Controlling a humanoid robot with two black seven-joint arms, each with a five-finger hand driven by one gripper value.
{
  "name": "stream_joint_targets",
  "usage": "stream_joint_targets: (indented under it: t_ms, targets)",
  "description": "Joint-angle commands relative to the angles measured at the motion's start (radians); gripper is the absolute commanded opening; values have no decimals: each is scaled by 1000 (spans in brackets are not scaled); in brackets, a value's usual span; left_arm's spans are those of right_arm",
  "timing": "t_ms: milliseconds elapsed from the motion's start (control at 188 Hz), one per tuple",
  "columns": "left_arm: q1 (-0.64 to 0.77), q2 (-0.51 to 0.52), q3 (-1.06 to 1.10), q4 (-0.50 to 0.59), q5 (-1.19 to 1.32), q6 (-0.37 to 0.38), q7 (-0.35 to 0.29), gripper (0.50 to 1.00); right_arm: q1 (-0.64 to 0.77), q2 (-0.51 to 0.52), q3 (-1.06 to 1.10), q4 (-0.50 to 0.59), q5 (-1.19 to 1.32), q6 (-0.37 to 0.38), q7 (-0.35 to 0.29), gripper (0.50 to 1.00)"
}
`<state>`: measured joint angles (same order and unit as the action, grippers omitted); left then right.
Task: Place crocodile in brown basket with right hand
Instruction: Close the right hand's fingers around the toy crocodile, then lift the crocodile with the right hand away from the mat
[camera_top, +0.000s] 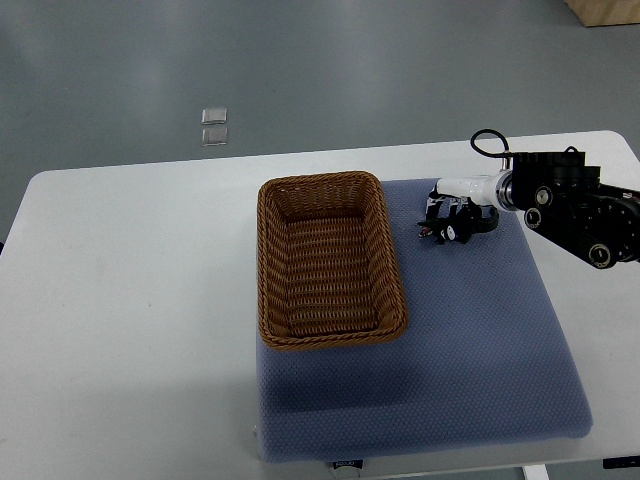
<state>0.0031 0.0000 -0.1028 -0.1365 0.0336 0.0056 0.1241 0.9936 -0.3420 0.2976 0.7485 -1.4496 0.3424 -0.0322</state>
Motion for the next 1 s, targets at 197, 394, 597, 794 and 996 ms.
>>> stream_joint_targets:
  t_ms: [197,394,597,794,996]
  targets:
    - [0,0,0,0,0,1,0,1000,33,-14,3,11,5,12,0,500]
    - [0,0,0,0,0,-1,-1,1000,85,-55,6,45,11,29,0,500]
    - [0,0,0,0,0,1,0,1000,146,-114,17,100,17,72,0,500]
    - [0,0,0,0,0,1,0,1000,215,-190,17,175,37,112,0,500]
    - [0,0,2,0,0,1,0,1000,270,-249,17,239,37,151,-3,500]
